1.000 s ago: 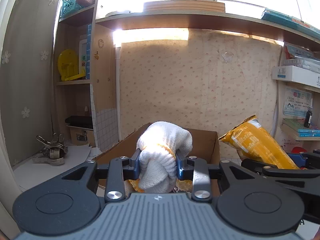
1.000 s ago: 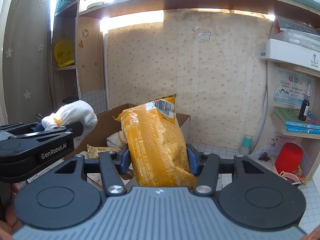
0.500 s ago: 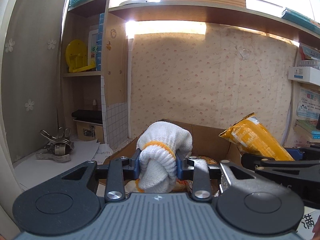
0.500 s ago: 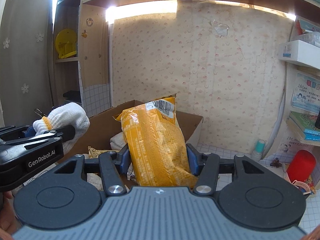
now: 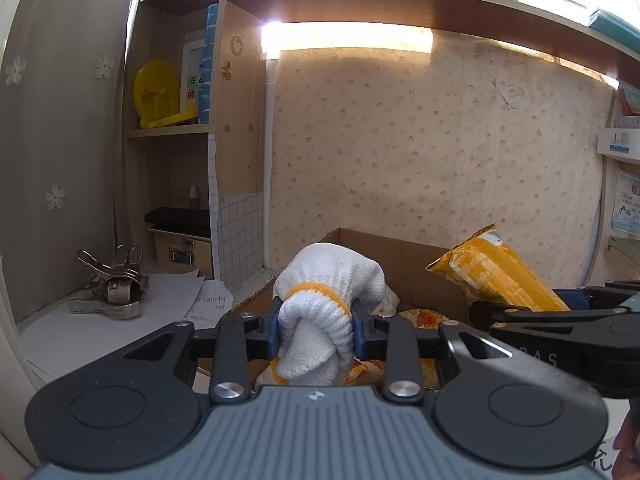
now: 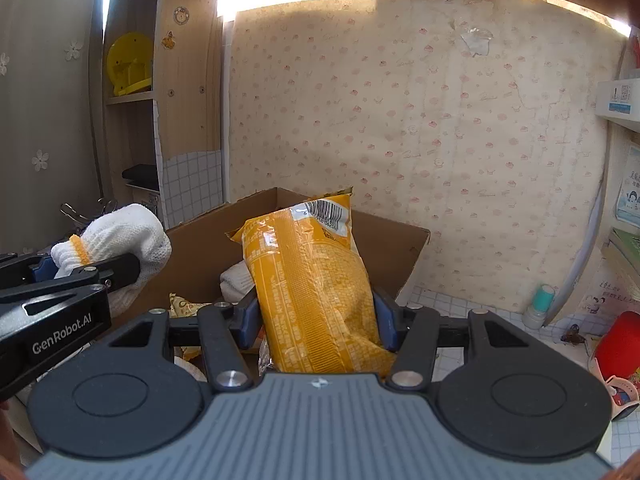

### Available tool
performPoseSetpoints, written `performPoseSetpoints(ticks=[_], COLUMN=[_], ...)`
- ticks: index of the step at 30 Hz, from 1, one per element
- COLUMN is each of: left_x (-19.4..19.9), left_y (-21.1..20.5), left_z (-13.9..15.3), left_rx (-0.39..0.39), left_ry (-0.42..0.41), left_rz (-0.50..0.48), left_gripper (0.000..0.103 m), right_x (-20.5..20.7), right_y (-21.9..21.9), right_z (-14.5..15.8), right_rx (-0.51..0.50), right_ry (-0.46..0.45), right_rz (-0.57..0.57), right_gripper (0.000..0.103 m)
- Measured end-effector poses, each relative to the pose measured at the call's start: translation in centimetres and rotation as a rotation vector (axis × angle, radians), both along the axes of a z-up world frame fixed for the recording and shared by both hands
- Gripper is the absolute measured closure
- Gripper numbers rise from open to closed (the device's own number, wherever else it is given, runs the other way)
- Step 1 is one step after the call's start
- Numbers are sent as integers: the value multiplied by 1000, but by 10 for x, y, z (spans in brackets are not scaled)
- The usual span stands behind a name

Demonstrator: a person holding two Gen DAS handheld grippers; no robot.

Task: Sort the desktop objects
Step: 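Carry the held glove and yellow package up and over the shoebox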

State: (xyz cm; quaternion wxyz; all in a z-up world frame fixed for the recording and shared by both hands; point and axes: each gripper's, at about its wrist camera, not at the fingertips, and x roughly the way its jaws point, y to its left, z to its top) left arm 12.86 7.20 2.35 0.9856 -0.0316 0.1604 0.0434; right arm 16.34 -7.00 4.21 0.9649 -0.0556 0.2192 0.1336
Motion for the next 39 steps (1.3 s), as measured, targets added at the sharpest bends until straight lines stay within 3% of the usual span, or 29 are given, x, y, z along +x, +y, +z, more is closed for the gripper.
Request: performPoseSetpoints(ticks=[39], left_x=[44], left_y=[-11], left_z=[-13], left_rx=[17], left_ry=[49], left_rz=[-26], left_gripper=[69], right_x=[91], right_y=[11], right_z=[-21], right_rx=[-23], right_ry=[106], right_rz=[23], right_gripper=[48])
